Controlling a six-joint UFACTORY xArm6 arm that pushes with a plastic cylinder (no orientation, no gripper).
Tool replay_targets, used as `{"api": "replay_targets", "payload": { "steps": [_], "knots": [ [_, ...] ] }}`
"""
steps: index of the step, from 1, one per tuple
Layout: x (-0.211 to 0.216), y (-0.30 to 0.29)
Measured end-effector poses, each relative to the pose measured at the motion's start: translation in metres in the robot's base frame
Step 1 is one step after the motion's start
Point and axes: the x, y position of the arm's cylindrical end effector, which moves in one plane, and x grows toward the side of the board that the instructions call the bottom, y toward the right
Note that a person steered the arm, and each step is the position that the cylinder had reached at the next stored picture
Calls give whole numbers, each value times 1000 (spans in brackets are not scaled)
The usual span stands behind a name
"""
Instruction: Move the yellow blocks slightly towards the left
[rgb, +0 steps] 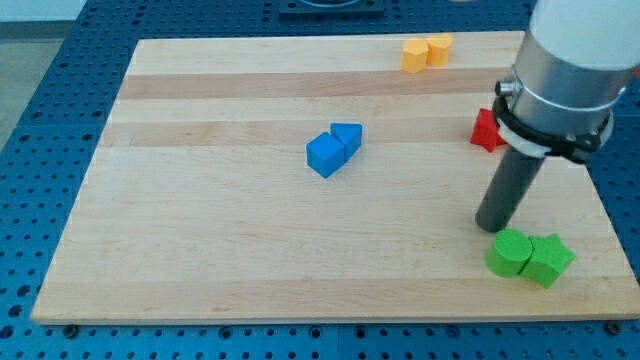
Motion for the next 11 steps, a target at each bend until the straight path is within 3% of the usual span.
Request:
{"api": "replay_targets", "payload": {
  "steps": [3, 5, 6, 7, 11],
  "knots": [
    [-136, -51],
    [-168, 25],
    [-171, 27],
    [-210, 27],
    [-296, 27]
  ]
}}
